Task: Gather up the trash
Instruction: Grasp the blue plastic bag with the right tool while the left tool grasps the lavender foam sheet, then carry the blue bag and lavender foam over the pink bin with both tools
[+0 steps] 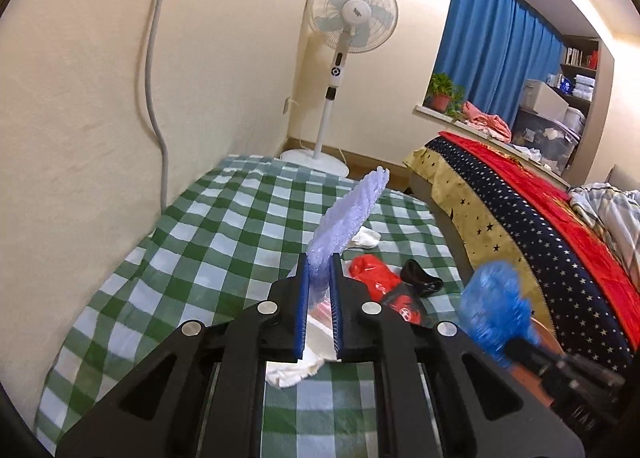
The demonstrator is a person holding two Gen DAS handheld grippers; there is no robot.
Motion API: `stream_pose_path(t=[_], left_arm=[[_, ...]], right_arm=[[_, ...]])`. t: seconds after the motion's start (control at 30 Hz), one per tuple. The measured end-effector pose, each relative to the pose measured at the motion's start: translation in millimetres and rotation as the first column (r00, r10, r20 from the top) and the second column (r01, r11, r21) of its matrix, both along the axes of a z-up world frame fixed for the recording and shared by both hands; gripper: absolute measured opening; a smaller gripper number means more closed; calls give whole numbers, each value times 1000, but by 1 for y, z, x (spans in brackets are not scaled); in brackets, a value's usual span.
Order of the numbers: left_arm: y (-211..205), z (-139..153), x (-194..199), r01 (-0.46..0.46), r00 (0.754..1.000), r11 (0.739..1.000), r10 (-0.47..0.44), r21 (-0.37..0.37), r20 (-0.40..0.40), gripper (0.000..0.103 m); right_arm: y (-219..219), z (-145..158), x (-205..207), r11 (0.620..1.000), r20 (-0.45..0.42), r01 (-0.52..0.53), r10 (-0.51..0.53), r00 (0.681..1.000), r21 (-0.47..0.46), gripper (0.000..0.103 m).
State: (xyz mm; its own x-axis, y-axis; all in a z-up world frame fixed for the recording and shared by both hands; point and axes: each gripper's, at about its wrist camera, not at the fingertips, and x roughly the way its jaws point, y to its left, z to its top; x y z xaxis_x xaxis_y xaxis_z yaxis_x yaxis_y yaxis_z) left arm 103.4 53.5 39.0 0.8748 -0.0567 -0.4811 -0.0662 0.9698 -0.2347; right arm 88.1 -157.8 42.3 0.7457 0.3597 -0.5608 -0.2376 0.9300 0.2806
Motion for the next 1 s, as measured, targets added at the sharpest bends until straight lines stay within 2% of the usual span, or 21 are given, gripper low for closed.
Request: stream_pose_path(t=[0.2,0.37,0.5,0.7,0.87,1.0], left_arm=[[-2,11,-24,5,1000,1000,-4,-30,11,10],[-24,14,-45,42,999,999,-42,2,4,10],[-38,11,-57,72,997,997,-72,8,7,10],[-52,2,-63,107,994,994,-107,-5,30,10],[-72,-3,-63,146,989,989,-145,-4,36,10],[-91,-9,-61,187,982,982,-187,1,40,10]], right_arm=[[-27,29,-22,997,45,57,-54,998,-55,5],[-53,47,-31,992,37,105,-103,994,-69,5],[-71,59,-41,988,67,129,-123,990,-87,5],[-92,52,-61,974,125,200,-186,975,-111,5],[-113,42,-64,958,128,274,-263,956,-80,5],[-127,39,-61,939,142,333,-319,937,-89,5]])
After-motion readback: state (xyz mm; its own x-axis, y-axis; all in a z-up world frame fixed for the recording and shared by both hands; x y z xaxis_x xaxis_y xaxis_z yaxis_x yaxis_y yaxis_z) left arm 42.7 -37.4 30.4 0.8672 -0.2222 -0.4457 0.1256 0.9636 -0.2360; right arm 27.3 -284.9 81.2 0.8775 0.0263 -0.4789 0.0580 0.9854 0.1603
